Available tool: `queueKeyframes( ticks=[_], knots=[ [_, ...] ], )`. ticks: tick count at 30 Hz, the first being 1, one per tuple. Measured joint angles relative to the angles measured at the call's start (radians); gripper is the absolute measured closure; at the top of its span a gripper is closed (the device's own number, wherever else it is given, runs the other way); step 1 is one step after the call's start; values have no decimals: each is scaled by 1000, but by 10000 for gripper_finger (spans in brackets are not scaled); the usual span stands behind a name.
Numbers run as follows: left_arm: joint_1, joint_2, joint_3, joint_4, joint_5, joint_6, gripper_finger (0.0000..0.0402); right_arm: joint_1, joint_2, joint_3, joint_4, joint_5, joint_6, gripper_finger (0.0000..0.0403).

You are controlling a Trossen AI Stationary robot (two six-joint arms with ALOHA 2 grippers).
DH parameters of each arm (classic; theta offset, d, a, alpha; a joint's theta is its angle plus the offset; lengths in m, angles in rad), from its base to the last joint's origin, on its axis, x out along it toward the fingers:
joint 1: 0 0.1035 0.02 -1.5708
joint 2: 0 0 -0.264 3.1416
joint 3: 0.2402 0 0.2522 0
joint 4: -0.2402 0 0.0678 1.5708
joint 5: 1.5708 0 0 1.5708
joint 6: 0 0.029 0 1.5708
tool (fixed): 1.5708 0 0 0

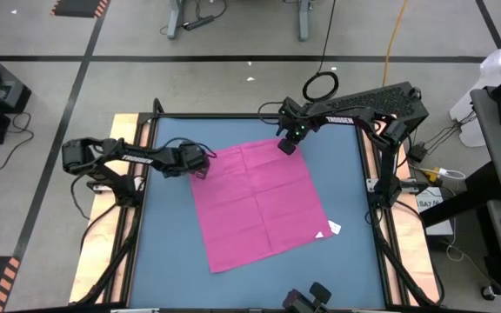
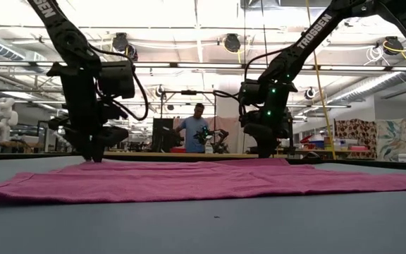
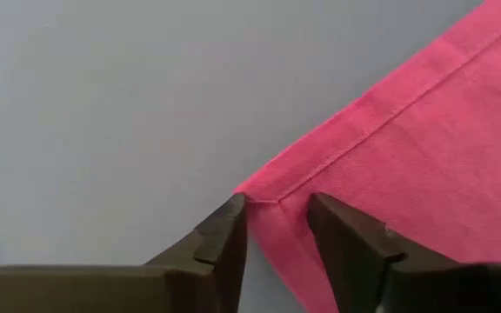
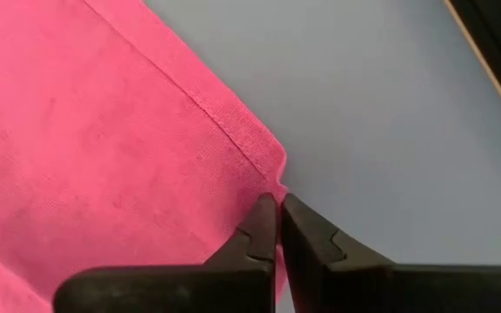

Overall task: Roll towel into tight, uniform cylinder
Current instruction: Fold the pink towel

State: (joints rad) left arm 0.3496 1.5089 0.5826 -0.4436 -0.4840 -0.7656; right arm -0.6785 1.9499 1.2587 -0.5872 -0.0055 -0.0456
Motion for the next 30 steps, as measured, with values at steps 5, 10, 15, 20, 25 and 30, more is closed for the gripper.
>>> queueKeyframes(
  ticks=[5,10,15,20,25,30],
  knots=[
    [0,2,-2,24,-13,35,343,0,-1,0,-12,0,0,401],
    [2,5,-3,36,-53,75,393,0,-1,0,-41,-1,4,401],
    [6,-9,13,48,-52,81,350,0,-2,1,-94,-3,32,401],
    [6,-17,21,37,-52,68,280,10,-2,1,-111,-2,34,401],
    [19,-18,21,40,-91,66,213,14,-2,1,-112,2,34,401],
    [76,-18,16,46,-90,67,198,13,-2,1,-111,1,34,401]
  ],
)
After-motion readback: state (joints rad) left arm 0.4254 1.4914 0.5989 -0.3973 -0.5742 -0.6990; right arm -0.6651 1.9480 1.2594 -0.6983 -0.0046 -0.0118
